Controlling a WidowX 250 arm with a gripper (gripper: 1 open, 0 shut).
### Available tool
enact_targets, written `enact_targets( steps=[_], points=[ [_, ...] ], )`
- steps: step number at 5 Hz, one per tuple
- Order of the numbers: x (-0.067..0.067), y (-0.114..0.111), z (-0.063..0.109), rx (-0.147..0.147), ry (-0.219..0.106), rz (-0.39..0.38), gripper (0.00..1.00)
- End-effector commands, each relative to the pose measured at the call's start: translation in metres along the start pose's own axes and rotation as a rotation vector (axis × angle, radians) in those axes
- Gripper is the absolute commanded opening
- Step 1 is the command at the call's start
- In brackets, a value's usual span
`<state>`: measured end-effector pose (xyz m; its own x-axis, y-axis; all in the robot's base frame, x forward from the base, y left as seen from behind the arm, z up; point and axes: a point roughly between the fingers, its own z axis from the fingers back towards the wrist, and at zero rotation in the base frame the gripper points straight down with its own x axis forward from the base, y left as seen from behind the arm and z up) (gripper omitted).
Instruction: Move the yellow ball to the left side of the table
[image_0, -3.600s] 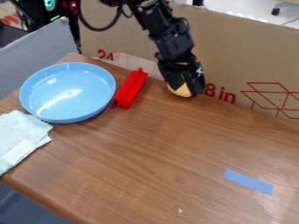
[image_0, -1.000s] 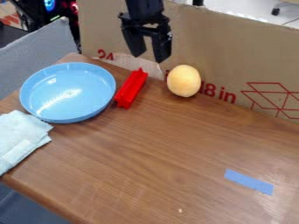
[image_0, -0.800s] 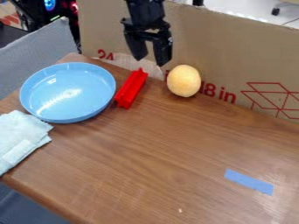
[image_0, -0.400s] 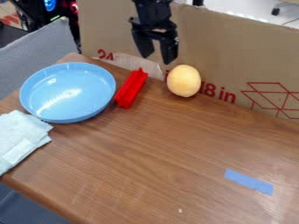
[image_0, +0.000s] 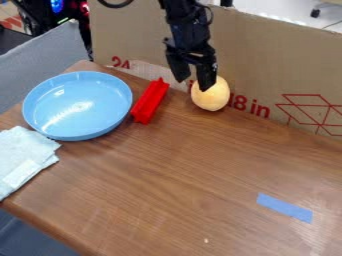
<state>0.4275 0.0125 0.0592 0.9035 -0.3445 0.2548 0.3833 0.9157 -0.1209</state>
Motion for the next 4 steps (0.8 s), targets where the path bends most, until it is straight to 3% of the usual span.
enact_targets(
  steps=[1,2,4],
  points=[
    [-0.009,-0.009,0.019,0.026,-0.062,-0.007,1.00],
    [-0.001,-0.015,0.039,0.045,-0.063,-0.008,1.00],
    [-0.018,-0.002,0.035,0.049,-0.035,0.027,1.00]
  ],
)
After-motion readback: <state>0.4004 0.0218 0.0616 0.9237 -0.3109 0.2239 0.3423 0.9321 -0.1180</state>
